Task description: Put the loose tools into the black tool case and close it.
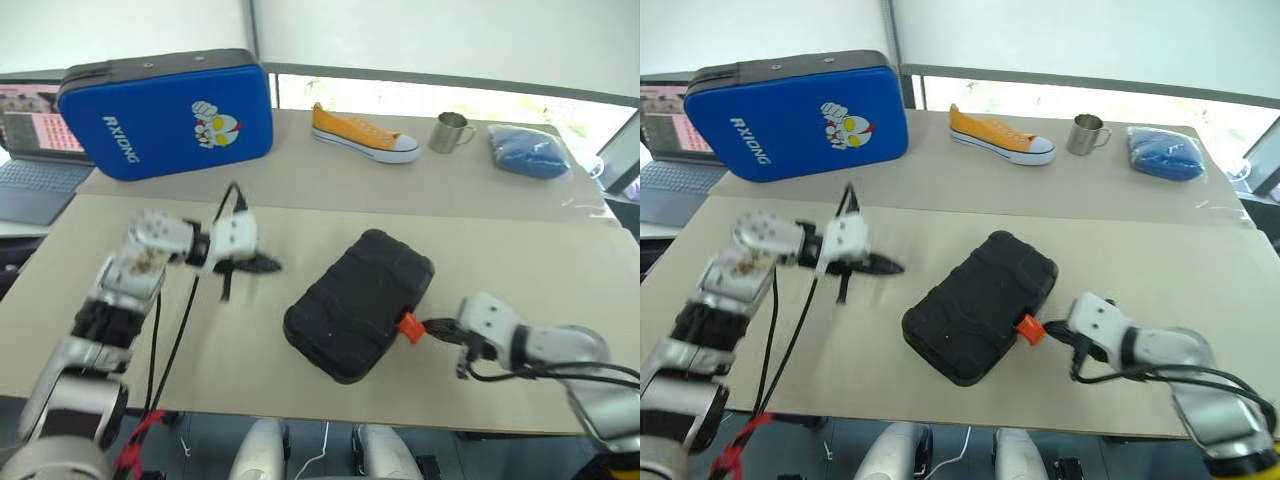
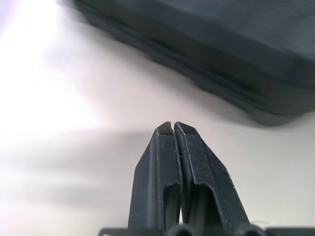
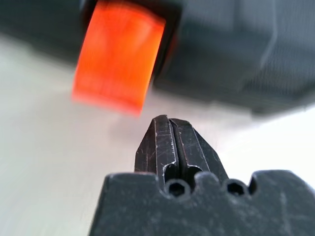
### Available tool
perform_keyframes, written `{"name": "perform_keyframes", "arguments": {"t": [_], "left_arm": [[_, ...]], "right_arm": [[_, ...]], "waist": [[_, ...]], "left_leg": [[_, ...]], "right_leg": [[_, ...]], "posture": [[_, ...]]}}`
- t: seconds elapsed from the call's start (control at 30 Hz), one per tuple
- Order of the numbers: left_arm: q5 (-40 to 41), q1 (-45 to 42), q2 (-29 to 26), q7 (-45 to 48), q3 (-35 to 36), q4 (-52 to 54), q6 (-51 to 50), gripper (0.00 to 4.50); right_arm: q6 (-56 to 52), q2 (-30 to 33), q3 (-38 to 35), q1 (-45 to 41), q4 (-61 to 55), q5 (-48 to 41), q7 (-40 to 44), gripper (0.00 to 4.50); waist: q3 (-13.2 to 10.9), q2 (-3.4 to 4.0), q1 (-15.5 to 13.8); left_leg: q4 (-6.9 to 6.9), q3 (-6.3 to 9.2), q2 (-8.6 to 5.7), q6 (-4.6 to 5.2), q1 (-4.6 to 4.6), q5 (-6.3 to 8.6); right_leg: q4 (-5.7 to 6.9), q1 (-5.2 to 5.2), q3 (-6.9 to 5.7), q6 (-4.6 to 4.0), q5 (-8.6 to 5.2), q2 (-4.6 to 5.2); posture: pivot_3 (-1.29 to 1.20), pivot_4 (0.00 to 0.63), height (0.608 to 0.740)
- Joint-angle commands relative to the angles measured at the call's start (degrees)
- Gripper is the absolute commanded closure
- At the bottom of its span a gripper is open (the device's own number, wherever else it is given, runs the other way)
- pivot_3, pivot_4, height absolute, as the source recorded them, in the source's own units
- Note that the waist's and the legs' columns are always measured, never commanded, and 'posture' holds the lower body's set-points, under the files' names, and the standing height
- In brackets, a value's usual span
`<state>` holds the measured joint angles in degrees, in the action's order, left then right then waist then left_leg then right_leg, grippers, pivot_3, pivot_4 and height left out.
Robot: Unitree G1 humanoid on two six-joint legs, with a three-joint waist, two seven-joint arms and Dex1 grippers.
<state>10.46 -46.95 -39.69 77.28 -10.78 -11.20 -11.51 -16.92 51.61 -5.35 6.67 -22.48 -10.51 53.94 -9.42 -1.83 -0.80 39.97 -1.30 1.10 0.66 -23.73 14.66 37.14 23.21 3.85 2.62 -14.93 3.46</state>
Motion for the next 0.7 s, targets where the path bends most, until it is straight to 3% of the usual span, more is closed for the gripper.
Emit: {"name": "perform_keyframes", "arguments": {"t": [0.03, 0.17, 0.3, 0.47, 0.7], "left_arm": [[4.9, -1.96, 2.84, 2.17, -1.09, 7.11, -6.02, 4.37], [-0.21, 0.38, 9.83, 1.24, -9.8, 7.59, -1.46, 4.37], [-8.56, 1.86, 11.31, 0.48, -16.54, 1.49, 8.65, 4.37], [-13.18, 1.11, 13.72, -3.11, -18.68, -5.92, 14.23, 4.37], [-12.21, 1.8, 13.94, -2.41, -17.67, -5.39, 14.44, 4.37]], "right_arm": [[0.46, 2.24, -4.09, 1.95, -3.52, -2.22, 2.44, 4.5], [-3.22, 2.07, -5.35, 0.72, -5.61, -6.51, 3.16, 4.5], [-5.35, 1.73, -5.75, 1.48, -8.57, -9.7, 3.65, 4.5], [-6.36, 0.15, -2.11, 1.03, -10.31, -8.73, 1.23, 4.5], [-5.52, -2.86, 4.26, -1.71, -7.46, -4.76, -1.94, 4.5]], "waist": [[0.02, 0.04, 0.23], [0.08, 0.13, 0.81], [0.07, 0.13, 1.33], [0.11, 0.17, 1.2], [0.13, 0.19, 1.45]], "left_leg": [[0.01, 0.06, -0.02, 0.02, 0.01, 0.01], [-0.05, 0.33, -0.03, 0.02, 0.17, 0.01], [-0.06, 0.43, -0.06, 0.02, 0.19, 0.01], [-0.07, 0.51, -0.11, 0.02, 0.62, 0.01], [-0.09, 0.56, -0.12, 0.02, 0.9, 0.01]], "right_leg": [[0.0, -0.02, 0.03, 0.02, 0.0, 0.01], [0.03, -0.1, 0.1, 0.02, 0.0, -0.02], [0.04, -0.08, 0.14, 0.01, 0.0, -0.06], [-0.06, -0.63, 0.11, 0.04, -0.01, -0.02], [-0.11, -0.95, 0.09, 0.07, -0.04, -0.03]], "posture": [[0.0, 0.15, 0.74], [0.0, 0.15, 0.74], [0.0, 0.15, 0.74], [0.0, 0.15, 0.74], [0.0, 0.15, 0.74]]}}
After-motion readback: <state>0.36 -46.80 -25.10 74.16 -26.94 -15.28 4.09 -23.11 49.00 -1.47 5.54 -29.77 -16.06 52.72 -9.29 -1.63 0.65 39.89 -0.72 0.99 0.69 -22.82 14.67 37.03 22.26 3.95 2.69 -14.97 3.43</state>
